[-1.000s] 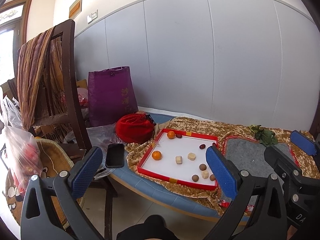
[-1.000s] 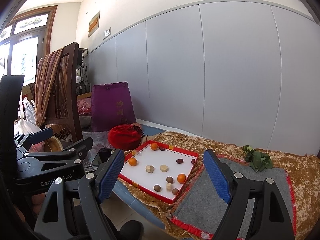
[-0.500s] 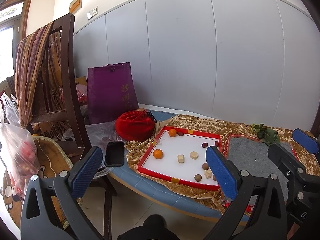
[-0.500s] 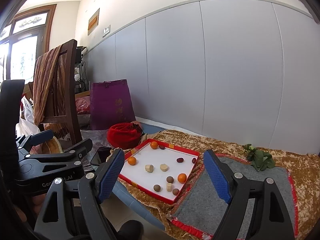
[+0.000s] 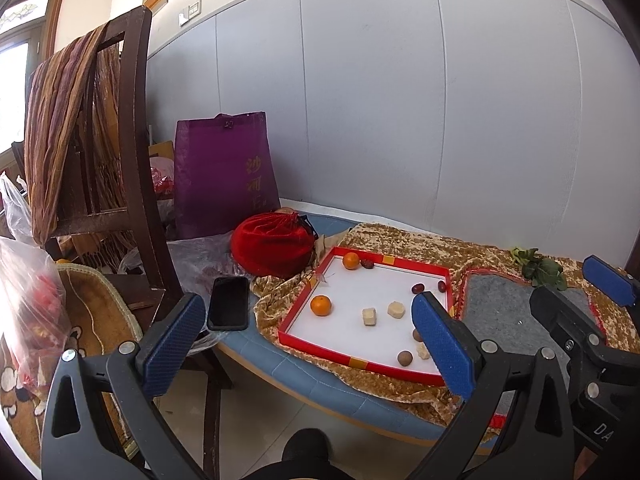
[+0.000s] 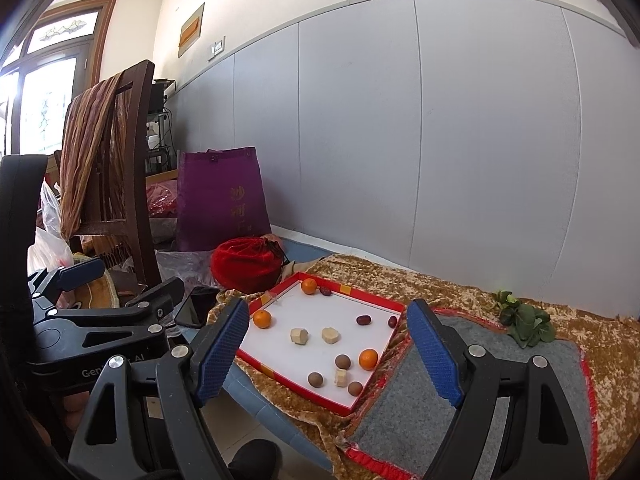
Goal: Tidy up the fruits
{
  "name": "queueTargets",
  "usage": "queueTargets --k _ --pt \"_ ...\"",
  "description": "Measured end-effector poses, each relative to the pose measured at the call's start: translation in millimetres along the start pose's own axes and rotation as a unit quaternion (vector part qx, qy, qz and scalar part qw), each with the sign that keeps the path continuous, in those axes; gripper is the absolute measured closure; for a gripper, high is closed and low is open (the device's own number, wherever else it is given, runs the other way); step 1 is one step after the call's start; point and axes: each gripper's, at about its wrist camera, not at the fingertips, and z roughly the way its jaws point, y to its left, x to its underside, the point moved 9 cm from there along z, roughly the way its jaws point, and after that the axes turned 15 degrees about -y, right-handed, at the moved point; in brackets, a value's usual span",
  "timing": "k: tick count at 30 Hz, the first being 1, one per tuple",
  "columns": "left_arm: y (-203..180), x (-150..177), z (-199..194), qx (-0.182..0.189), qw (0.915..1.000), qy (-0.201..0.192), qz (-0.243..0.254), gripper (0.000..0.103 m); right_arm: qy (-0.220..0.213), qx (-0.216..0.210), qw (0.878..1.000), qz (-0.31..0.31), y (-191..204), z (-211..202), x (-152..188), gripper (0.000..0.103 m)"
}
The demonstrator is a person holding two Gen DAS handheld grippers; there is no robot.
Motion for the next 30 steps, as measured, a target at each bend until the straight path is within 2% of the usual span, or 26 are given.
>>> queueTargets --k 30 --pt "-12.6 11.4 50.7 0.001 0.9995 0.032 -0.001 0.0 0.011 0.005 1.0 0.005 -15.6 44.7 3.8 0.018"
